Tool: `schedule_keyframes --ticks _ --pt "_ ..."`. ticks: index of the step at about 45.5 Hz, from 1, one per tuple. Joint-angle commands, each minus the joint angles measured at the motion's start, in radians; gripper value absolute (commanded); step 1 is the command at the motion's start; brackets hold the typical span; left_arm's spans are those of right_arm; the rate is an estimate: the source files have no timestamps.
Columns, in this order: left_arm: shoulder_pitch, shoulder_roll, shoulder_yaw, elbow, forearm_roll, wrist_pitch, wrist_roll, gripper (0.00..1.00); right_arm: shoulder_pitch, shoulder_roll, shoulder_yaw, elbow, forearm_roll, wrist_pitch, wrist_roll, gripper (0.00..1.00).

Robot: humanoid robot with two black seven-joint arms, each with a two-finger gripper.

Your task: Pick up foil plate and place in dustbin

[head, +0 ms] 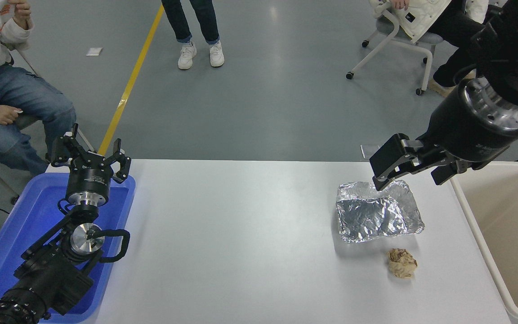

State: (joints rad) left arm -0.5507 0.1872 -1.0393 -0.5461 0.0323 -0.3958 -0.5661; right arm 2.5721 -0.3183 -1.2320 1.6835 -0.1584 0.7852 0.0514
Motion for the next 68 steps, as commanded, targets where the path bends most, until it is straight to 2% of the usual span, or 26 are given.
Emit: schedule_keyframes --ticks 1,24,38,54,68 --pt "0.0 -0.002 -0.002 0.0 0.001 0.0 -0.003 0.99 -0.055 -0.002 0.009 -0.022 -0.009 0.0 0.001 1.0" --pt "0.0 0.0 0.001 0.0 0.0 0.0 -0.001 0.99 -0.205 -0.015 0.051 -0.097 -0.069 0.0 0.001 1.0" --pt "0.0 0.0 0.001 0.0 0.0 0.0 -0.001 0.99 -0.444 -0.03 0.057 -0.284 -0.236 -0.153 0.002 1.0" --pt "0.0 0.0 0.001 0.0 0.0 0.0 -0.001 0.99 -0.865 -0.035 0.135 -0.596 -0.32 -0.406 0.004 1.0" --pt "0.0 0.0 0.001 0.0 0.0 0.0 -0.001 0.99 -1.196 -0.031 0.27 -0.855 -0.323 -0.59 0.005 1.0"
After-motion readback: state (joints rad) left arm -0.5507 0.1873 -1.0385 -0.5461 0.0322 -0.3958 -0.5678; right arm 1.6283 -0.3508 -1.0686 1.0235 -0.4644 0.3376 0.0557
